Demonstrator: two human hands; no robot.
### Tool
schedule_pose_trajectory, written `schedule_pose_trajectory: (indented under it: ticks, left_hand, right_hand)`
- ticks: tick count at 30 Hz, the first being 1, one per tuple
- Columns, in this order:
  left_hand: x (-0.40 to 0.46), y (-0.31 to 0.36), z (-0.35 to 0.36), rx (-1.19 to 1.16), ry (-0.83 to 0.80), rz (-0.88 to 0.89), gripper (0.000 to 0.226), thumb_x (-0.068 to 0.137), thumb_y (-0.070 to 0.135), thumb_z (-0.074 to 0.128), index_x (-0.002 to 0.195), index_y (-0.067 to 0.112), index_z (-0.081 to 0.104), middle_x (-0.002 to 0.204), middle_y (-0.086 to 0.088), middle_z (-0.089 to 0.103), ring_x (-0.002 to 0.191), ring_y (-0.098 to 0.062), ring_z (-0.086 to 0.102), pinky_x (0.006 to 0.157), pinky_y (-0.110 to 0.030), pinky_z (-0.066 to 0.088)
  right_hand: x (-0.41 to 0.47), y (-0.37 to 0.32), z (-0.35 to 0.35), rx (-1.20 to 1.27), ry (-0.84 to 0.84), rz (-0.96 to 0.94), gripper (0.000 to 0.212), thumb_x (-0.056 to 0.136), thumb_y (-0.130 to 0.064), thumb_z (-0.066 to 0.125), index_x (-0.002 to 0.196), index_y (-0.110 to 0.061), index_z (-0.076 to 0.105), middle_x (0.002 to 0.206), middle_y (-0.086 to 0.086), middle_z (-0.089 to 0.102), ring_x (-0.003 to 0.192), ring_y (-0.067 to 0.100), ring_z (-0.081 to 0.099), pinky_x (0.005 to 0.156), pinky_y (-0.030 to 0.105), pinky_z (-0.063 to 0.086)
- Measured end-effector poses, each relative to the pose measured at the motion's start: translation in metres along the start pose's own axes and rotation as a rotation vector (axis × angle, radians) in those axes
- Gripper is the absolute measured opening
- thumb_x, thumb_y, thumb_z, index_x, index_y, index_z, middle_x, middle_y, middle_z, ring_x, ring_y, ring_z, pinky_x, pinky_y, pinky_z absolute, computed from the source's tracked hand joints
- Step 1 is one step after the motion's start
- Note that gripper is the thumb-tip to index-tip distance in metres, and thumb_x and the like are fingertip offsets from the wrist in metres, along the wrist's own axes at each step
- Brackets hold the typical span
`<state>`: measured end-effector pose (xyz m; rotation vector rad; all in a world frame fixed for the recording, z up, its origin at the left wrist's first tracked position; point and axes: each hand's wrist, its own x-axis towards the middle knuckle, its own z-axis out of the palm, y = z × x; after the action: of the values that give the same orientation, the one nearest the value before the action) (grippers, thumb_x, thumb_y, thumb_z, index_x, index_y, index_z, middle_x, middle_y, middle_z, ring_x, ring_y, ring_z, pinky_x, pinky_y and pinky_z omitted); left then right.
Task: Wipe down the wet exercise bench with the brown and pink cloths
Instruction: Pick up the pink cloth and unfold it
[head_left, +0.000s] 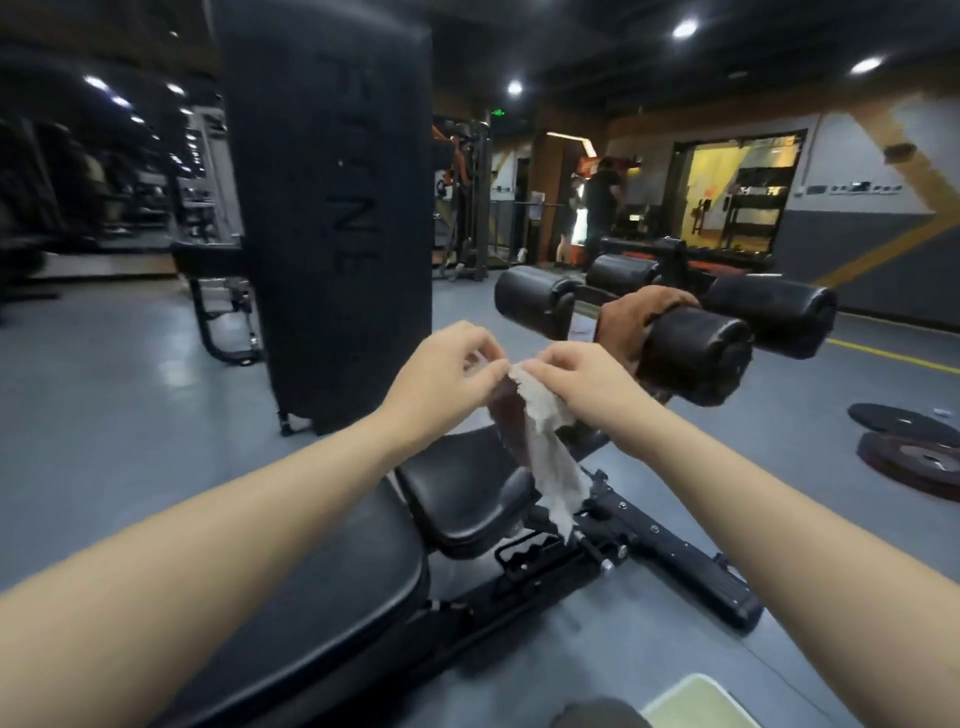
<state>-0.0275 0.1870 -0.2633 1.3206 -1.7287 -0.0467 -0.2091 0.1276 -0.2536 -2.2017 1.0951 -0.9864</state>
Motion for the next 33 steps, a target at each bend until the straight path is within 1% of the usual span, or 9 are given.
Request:
schedule_pose_trajectory:
  ticks: [3,6,9,13,17,20,24,29,33]
  left_hand:
    - [-0.029,-0.020,-0.018,-0.031,-0.004,-0.168,0.012,0.091,0.030,0.057,0.083,0.024,0.063,0.083,0.007,0.069,0.078,-0.017,0.067,0.067,-0.038,0.053]
    - [-0.050,-0.032,-0.027,-0.061,0.016,-0.274,0.013,0.093,0.029,0.053,0.085,0.020,0.057,0.072,0.000,0.069,0.062,-0.018,0.067,0.059,-0.036,0.053]
    - [-0.059,-0.045,-0.034,-0.001,0.000,-0.300,0.010,0.095,0.024,0.054,0.088,0.019,0.057,0.068,0.000,0.069,0.055,-0.009,0.060,0.060,-0.030,0.051]
    - [-0.057,-0.071,-0.034,0.044,-0.044,-0.301,0.007,0.093,0.030,0.063,0.089,0.025,0.060,0.082,0.007,0.068,0.071,-0.006,0.058,0.068,-0.029,0.047]
    - [-0.057,-0.099,-0.015,-0.038,-0.095,-0.291,0.016,0.087,0.035,0.073,0.089,0.024,0.061,0.089,0.010,0.068,0.086,-0.009,0.062,0.080,-0.031,0.050]
    - [-0.060,-0.126,0.006,-0.047,-0.159,-0.314,0.020,0.084,0.030,0.076,0.093,0.028,0.058,0.094,0.009,0.068,0.088,-0.009,0.063,0.082,-0.033,0.051]
    - [-0.060,-0.159,0.035,-0.076,-0.221,-0.399,0.024,0.084,0.019,0.074,0.096,0.030,0.056,0.092,0.011,0.065,0.078,-0.008,0.061,0.067,-0.025,0.047]
    - [-0.045,-0.191,0.074,-0.098,-0.185,-0.423,0.020,0.088,0.015,0.067,0.096,0.030,0.056,0.095,0.014,0.064,0.078,-0.010,0.061,0.071,-0.022,0.047]
    - [-0.024,-0.217,0.110,-0.109,-0.097,-0.480,0.020,0.090,0.012,0.063,0.086,0.025,0.049,0.087,0.004,0.067,0.071,-0.012,0.059,0.061,-0.024,0.044]
  right_hand:
    - [-0.007,-0.007,0.045,0.000,-0.113,-0.015,0.042,0.103,-0.037,0.053,0.083,-0.004,0.070,0.073,0.001,0.061,0.066,0.008,0.049,0.066,0.031,0.039]
    - [-0.017,-0.016,0.079,0.136,-0.188,-0.001,0.050,0.105,-0.049,0.042,0.100,-0.009,0.071,0.090,0.002,0.070,0.077,0.007,0.058,0.073,0.028,0.045]
    - [-0.024,-0.022,0.104,0.257,-0.227,-0.044,0.037,0.099,-0.052,0.052,0.107,-0.019,0.068,0.099,-0.009,0.070,0.082,-0.008,0.060,0.074,0.016,0.045]
    - [-0.020,-0.011,0.128,0.202,-0.214,-0.011,0.024,0.085,-0.036,0.076,0.103,-0.024,0.066,0.088,-0.007,0.072,0.077,0.003,0.065,0.066,0.020,0.049]
    - [-0.007,0.016,0.147,0.065,-0.157,0.027,0.010,0.084,-0.018,0.068,0.089,-0.026,0.067,0.069,-0.007,0.063,0.064,0.009,0.057,0.063,0.029,0.047]
    - [0.001,0.042,0.153,0.067,-0.136,0.085,0.011,0.084,-0.016,0.066,0.086,-0.027,0.068,0.076,-0.003,0.070,0.072,0.019,0.066,0.067,0.034,0.053]
    - [0.012,0.080,0.150,0.007,-0.104,0.126,0.018,0.085,-0.013,0.068,0.085,-0.031,0.066,0.085,-0.011,0.070,0.081,0.007,0.064,0.066,0.019,0.046]
    - [0.040,0.124,0.151,-0.094,-0.060,0.133,0.009,0.092,-0.014,0.068,0.095,-0.023,0.068,0.089,-0.011,0.069,0.082,-0.004,0.057,0.064,0.001,0.036]
    - [0.077,0.152,0.158,-0.171,-0.052,0.153,0.006,0.095,-0.019,0.066,0.098,-0.024,0.064,0.096,-0.010,0.069,0.089,0.004,0.063,0.072,0.019,0.048]
